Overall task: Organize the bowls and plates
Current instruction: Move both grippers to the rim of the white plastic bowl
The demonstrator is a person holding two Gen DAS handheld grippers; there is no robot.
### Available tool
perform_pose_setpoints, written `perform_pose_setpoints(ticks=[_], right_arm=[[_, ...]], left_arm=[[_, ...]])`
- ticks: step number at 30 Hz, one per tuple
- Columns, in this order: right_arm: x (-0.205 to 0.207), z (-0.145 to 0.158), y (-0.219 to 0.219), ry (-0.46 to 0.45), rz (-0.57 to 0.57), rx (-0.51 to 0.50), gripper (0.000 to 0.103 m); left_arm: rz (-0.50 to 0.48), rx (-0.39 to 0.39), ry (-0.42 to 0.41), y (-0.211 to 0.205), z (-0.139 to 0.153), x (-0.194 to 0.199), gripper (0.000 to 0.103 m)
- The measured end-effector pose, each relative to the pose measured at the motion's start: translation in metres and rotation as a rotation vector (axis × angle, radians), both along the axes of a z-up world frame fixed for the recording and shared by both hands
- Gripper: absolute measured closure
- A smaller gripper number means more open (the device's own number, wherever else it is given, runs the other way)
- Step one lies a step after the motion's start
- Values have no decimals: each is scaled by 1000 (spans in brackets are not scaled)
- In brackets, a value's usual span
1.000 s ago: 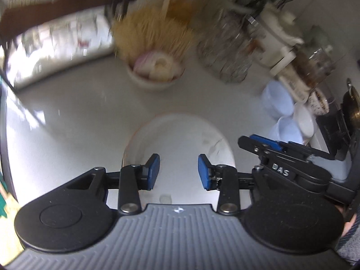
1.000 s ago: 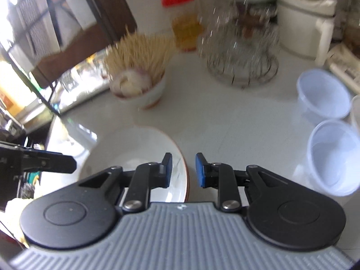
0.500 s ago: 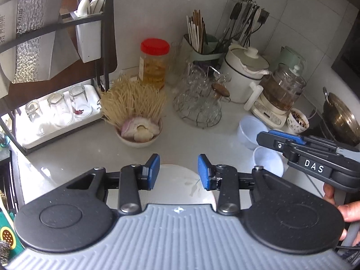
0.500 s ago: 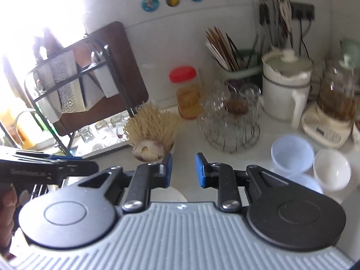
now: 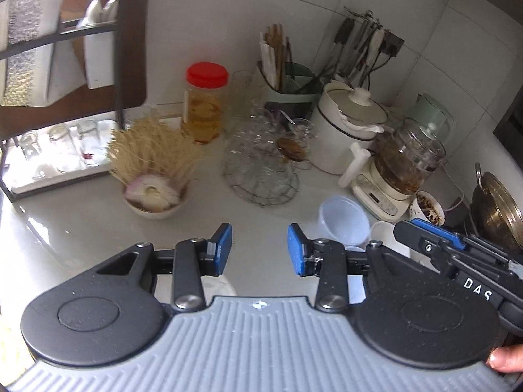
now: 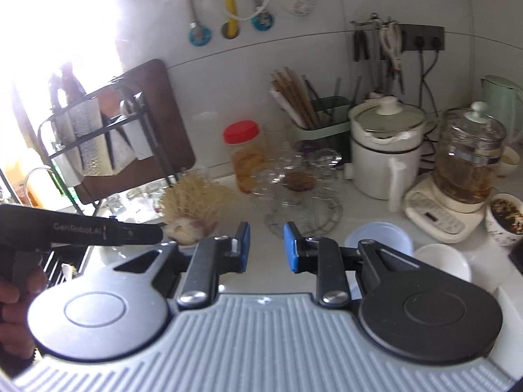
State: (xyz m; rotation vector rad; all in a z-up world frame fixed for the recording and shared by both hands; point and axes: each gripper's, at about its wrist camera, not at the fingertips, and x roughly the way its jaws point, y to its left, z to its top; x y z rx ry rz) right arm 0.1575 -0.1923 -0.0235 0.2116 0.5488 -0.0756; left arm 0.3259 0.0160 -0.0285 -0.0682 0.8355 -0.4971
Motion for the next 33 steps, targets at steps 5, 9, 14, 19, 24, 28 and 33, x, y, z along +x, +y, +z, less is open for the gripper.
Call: perform_pose_setpoints(ticks=[5, 9, 14, 19, 24, 28, 33], right_arm=[[-13, -12, -34, 12, -31, 8, 76], [-23, -23, -55, 30, -58, 18, 76], [-34, -39, -79, 58, -107, 38, 76], [-44, -59, -105, 111, -149, 96, 76], [-56, -78, -120, 137, -162, 136, 76], [-56, -93, -134, 159, -206, 196, 76], [-55, -109, -148, 187, -237, 224, 75]], left_arm=[[1, 5, 9, -40, -8, -12, 61], [-19, 22, 38, -69, -19, -16, 61], [-82, 41, 83, -106, -39, -20, 61], [-101, 48, 122, -137, -59, -18, 61], [-126, 68, 139, -158, -73, -21, 59], [-119, 103, 170, -167, -86, -16, 59], [-108, 103, 207, -170, -104, -6, 58]])
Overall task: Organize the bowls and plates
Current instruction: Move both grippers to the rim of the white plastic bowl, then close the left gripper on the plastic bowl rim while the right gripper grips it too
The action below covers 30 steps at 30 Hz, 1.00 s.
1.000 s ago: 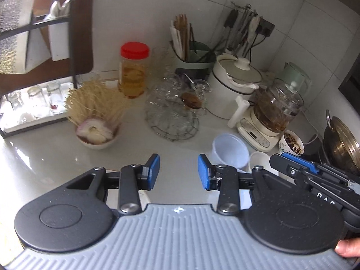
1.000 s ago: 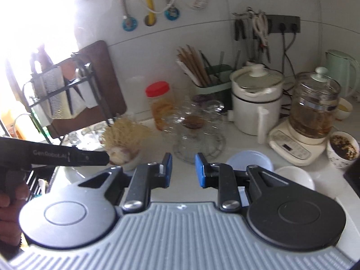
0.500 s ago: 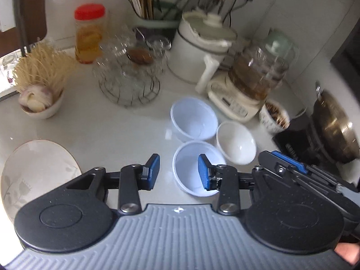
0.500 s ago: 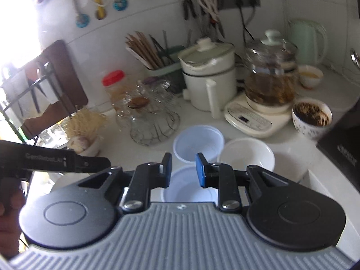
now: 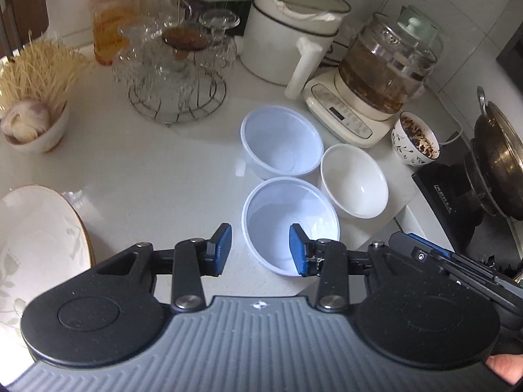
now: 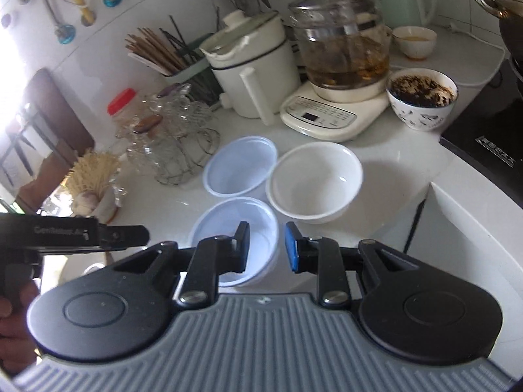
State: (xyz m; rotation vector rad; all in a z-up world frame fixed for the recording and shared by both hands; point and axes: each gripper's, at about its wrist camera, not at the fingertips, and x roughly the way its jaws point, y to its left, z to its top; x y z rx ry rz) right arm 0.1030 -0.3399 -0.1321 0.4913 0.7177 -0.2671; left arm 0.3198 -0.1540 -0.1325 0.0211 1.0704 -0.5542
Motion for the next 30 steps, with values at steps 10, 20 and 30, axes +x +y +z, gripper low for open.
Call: perform_pose_setpoints(ticks=[10, 20, 30], right_arm=[[3, -19, -19, -1, 18, 81, 42], [17, -45, -25, 33, 17, 143, 42], [27, -58, -33, 44, 4, 191, 48]], left_arm=[[18, -10, 36, -2, -28, 3, 49], [23, -15, 64, -13, -56, 15, 49], [54, -24, 96, -15, -71, 31, 55]])
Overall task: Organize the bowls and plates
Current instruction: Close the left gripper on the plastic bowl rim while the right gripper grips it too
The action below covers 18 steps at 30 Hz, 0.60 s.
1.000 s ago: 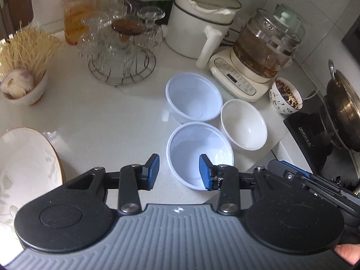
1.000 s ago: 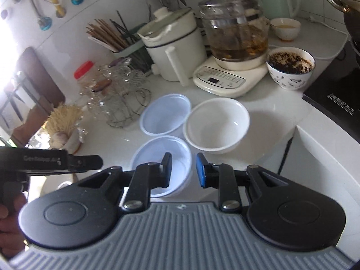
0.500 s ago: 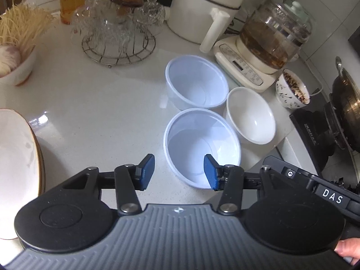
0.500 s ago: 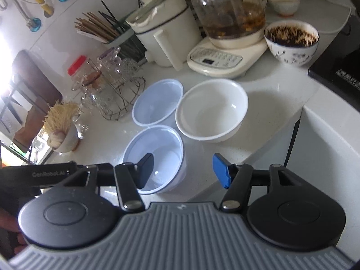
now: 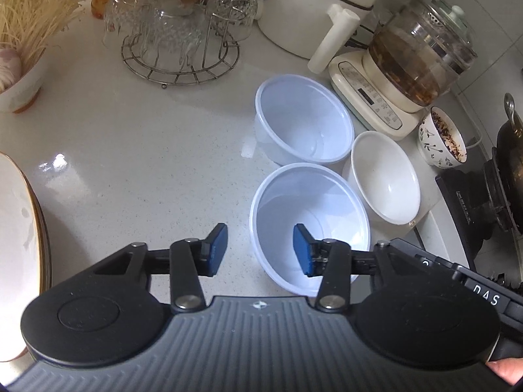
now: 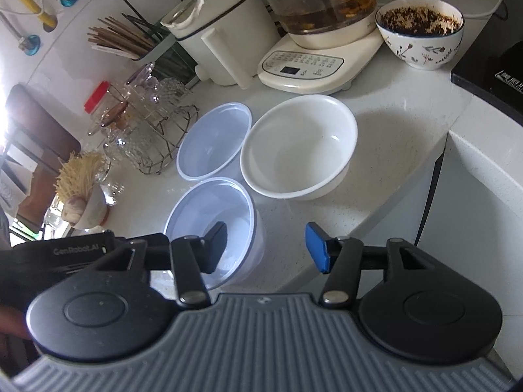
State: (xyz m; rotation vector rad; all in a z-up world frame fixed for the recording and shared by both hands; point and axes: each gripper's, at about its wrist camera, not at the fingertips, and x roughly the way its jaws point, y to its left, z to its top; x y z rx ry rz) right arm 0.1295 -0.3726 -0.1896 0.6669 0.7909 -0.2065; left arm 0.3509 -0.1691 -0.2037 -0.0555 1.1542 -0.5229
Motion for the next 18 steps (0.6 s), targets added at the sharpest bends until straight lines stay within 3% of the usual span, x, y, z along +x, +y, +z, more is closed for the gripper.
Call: perform_pose_setpoints(ticks=[7, 14, 18], right_arm=[[13, -12, 3, 29, 23, 38, 54], [25, -23, 7, 55, 48, 63, 71], [30, -24, 9, 70, 64, 68, 81]], left_arm=[[6, -15, 44, -1, -13, 7, 70], [15, -37, 74, 0, -18, 12, 92], [15, -51, 79, 1, -20, 12, 94]])
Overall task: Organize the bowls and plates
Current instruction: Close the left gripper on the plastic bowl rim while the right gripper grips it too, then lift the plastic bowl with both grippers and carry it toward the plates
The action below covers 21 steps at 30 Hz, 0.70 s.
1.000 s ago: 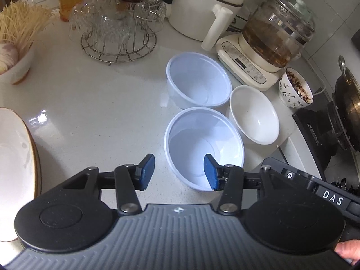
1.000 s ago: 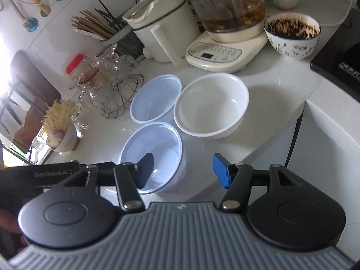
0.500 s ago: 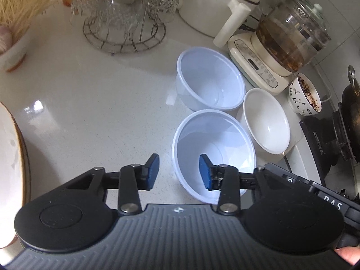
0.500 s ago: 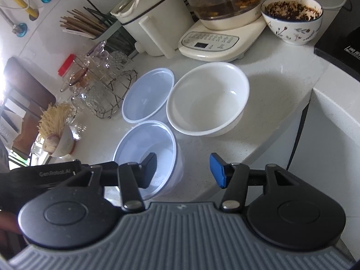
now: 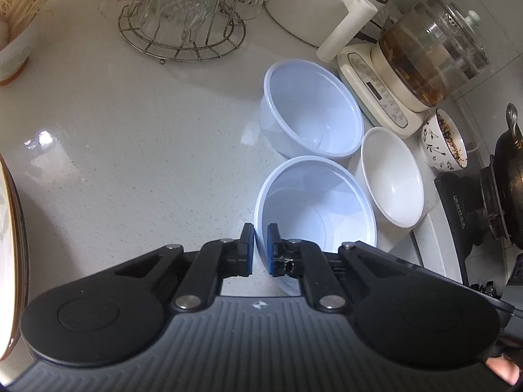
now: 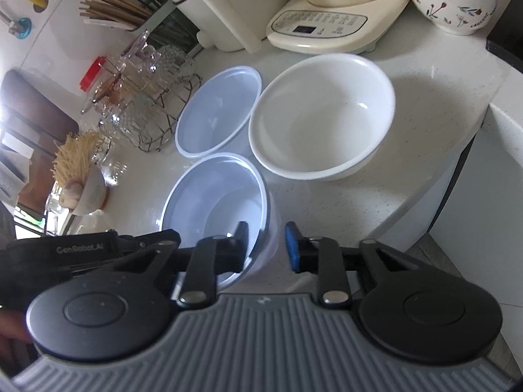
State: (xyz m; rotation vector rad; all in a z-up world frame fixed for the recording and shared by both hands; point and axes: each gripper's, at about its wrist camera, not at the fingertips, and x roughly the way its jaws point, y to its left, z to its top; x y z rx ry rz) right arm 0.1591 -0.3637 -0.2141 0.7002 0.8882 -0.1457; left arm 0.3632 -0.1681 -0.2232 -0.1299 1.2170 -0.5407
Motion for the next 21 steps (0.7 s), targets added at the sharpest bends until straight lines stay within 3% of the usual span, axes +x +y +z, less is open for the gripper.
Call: perform_pose_setpoints(ticks=[1, 9, 21], right_arm=[[1, 0, 2, 0, 11, -5, 85], [1, 5, 7, -14, 52, -35, 85], [12, 33, 26, -89, 149, -31, 85]], left_arm=[[1, -8, 6, 1, 0, 0, 94], [15, -19, 12, 9, 2, -2, 94], [95, -66, -23, 51, 37, -10, 94]])
